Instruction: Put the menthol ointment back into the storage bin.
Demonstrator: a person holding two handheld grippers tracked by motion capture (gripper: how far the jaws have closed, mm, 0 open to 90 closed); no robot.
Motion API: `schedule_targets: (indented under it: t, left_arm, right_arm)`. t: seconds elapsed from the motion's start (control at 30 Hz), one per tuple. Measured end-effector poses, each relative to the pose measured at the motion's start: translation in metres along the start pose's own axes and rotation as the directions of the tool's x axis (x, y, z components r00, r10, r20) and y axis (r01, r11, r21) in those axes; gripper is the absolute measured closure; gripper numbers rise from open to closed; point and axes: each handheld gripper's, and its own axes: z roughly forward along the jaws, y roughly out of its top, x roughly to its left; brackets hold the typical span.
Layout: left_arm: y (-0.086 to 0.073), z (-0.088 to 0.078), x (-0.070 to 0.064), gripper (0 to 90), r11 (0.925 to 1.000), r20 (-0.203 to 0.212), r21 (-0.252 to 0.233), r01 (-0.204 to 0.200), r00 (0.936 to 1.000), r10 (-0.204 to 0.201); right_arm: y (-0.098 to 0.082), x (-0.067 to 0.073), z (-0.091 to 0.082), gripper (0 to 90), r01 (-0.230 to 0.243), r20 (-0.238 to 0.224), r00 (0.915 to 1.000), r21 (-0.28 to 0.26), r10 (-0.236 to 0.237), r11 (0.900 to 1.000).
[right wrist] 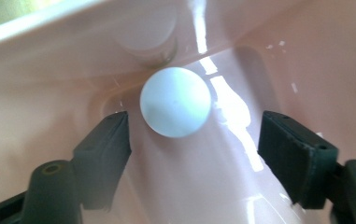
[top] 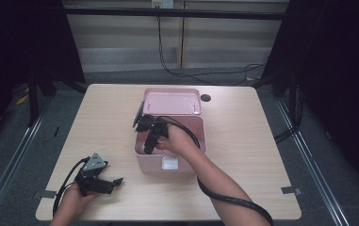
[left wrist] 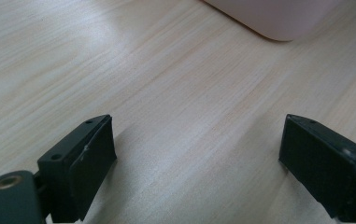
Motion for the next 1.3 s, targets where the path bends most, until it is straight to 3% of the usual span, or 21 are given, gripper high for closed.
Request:
schedule_targets:
  t: [0.23,0.8,1.0,1.3]
  left_arm:
    - [0.0,0.0,0.0,10.1,1.0,0.0,0.0,0.0,1.0,0.0]
    - [0.0,0.0,0.0,10.1,1.0,-0.001,-0.002,0.002,1.0,-0.002]
    - [0.0,0.0,0.0,10.1,1.0,-0.001,-0.002,0.003,1.0,-0.003]
    - [0.0,0.0,0.0,10.1,1.0,-0.001,-0.002,0.003,1.0,-0.003]
  right_arm:
    - [-0.007,0.0,-0.012,20.3,-0.009,-0.011,0.9999,-0.015,0.009,1.0]
    - [-0.022,0.007,-0.036,17.6,0.028,-0.016,0.9995,-0.013,-0.028,1.0]
    - [-0.034,0.002,-0.046,17.7,0.006,-0.036,0.9993,-0.022,-0.007,1.0]
    - [-0.051,-0.004,-0.061,18.1,-0.013,-0.024,0.9996,-0.036,0.012,0.999]
